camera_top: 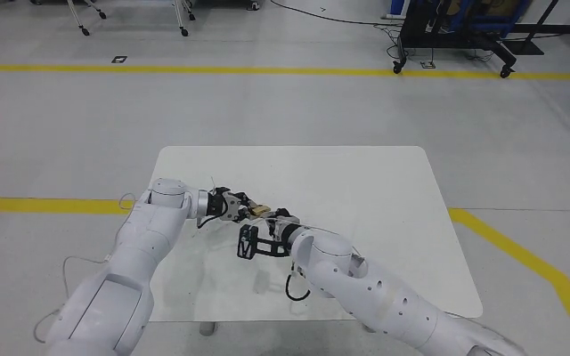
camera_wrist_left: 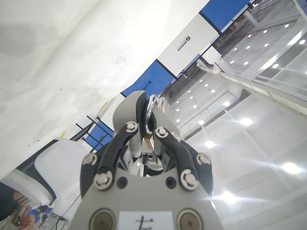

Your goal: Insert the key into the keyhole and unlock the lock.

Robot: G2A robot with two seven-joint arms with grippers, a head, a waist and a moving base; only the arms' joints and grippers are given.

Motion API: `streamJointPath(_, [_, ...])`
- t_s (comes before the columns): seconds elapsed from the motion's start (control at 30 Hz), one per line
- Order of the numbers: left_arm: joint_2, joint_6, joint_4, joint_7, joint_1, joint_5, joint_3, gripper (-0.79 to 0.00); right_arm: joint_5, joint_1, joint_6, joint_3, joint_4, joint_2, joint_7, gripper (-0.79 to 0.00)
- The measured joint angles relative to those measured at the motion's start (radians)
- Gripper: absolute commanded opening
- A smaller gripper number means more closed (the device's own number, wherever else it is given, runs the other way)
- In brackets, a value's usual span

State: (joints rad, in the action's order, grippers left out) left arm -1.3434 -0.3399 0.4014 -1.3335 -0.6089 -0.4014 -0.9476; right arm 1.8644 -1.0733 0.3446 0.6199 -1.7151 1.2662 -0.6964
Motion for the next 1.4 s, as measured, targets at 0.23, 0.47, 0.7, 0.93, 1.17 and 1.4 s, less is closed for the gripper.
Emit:
streamJointPath(0.23, [-0.001,0.005,-0.003,-0.01,0.001,-0.001,0.001,-0.785,0.017,-0.002,0.017,0.0,0.004,0.012,-0.003,-0.785])
streamJointPath(0.47, [-0.001,0.01,-0.009,-0.044,0.003,-0.005,0.001,-0.785,0.004,-0.007,0.042,0.024,0.002,0.018,0.019,-0.785])
streamJointPath(0.7, [-0.001,0.007,-0.014,-0.092,0.007,0.001,0.009,-0.785,0.009,-0.024,0.064,0.05,-0.003,0.018,0.038,-0.785])
streamJointPath(0.93, [0.002,0.018,-0.029,-0.116,0.011,-0.031,-0.009,-0.785,-0.1,-0.089,0.1,0.182,-0.059,-0.008,0.188,-0.785])
streamJointPath(1.17, [-0.008,0.056,-0.036,-0.203,-0.016,-0.152,0.002,-0.785,-0.285,-0.22,0.294,0.413,-0.129,-0.064,0.546,-0.785])
streamJointPath(1.4, [-0.012,0.055,0.001,-0.202,-0.035,-0.333,0.14,-0.785,-0.33,-0.249,0.484,0.502,-0.09,-0.092,0.805,-0.785])
